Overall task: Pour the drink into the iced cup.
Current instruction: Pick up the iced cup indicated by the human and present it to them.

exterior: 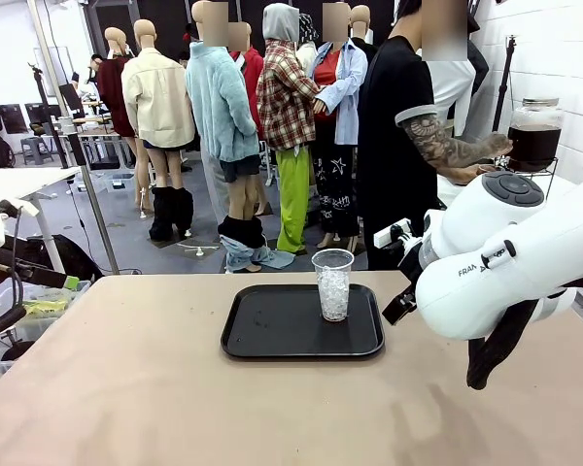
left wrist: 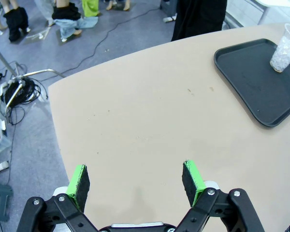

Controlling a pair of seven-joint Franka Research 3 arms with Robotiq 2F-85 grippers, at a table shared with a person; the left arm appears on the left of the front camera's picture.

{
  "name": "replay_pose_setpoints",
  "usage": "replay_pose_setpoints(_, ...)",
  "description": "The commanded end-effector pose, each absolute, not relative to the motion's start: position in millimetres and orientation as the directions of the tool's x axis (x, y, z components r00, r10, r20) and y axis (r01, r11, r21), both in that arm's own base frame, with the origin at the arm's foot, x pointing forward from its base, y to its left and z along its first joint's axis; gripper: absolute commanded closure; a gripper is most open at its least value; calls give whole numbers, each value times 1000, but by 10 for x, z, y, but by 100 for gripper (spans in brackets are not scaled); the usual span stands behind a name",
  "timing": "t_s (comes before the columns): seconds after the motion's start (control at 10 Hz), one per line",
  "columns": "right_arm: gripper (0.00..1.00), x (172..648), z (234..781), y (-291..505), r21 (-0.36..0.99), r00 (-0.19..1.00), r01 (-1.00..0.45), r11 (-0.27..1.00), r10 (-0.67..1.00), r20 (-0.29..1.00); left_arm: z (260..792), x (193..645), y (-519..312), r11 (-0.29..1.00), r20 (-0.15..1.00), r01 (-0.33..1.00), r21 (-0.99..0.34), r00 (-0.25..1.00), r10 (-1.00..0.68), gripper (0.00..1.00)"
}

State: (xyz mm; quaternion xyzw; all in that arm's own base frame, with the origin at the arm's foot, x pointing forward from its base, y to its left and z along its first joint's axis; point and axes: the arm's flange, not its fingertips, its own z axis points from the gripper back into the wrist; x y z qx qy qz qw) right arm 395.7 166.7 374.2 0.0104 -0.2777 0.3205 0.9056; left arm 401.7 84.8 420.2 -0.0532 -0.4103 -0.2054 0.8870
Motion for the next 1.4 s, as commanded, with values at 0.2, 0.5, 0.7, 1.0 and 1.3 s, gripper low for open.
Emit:
replay_pose_setpoints(0.2,0,3949,3735,1674,-159,640,-588,793,576,509,4174,4014,852,915,756,396,81,574,-315,0)
replay_pose_setpoints(0.5,0,3949,3735,1674,-159,640,-588,793,576,509,4174,4014,852,915,756,396,81,574,-315,0)
replay_pose_setpoints(0.7,0,3949,3735,1674,-159,640,-588,793,576,509,4174,4014,852,915,756,396,81,574,-315,0)
replay_pose_setpoints(1.0,0,3949,3735,1674,-159,640,-588,793,576,509,4174,4014,852,915,756,396,81,574,-315,0)
replay_pose_setpoints(1.3,0,3949,3735,1674,-159,640,-588,793,576,509,4174,4014,852,915,756,396,81,574,-315,0)
